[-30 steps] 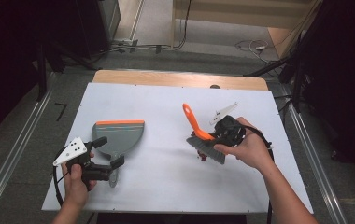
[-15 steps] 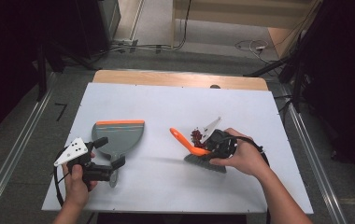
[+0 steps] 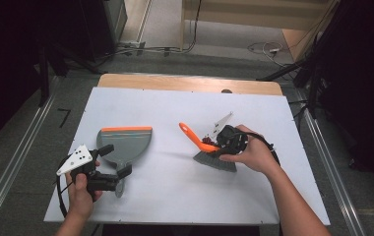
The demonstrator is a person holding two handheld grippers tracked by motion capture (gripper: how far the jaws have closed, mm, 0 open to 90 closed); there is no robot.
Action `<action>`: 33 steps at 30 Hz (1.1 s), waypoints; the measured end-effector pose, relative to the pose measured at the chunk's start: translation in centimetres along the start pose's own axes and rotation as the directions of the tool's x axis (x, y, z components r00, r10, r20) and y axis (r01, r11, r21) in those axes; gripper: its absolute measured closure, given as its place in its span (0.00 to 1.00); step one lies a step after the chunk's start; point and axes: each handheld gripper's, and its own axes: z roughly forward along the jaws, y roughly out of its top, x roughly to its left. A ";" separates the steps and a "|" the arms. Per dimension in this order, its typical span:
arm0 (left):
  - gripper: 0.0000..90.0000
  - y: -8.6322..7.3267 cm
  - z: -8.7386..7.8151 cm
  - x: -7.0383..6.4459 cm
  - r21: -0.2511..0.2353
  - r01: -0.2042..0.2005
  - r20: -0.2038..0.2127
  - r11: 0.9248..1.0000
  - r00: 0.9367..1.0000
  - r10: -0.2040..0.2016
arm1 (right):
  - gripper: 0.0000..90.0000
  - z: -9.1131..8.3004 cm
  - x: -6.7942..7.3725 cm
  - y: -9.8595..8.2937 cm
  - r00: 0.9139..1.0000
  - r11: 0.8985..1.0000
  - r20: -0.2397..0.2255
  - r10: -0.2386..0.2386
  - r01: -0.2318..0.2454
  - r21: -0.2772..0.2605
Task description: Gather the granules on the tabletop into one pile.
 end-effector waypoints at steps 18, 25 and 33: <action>0.00 0.0 0.0 0.0 0.000 0.000 0.002 1.000 1.000 0.000 | 0.76 0.3 -2.4 0.8 0.999 0.999 0.037 0.031 -0.030 -0.018; 0.00 0.0 0.0 0.1 0.000 -0.001 0.001 1.000 1.000 0.001 | 0.76 0.4 -3.1 1.0 0.998 0.999 0.049 0.036 -0.035 -0.020; 0.00 0.0 0.0 0.0 0.000 -0.002 0.001 1.000 1.000 0.002 | 0.76 0.5 -3.8 1.0 0.998 0.998 0.032 0.060 -0.059 -0.027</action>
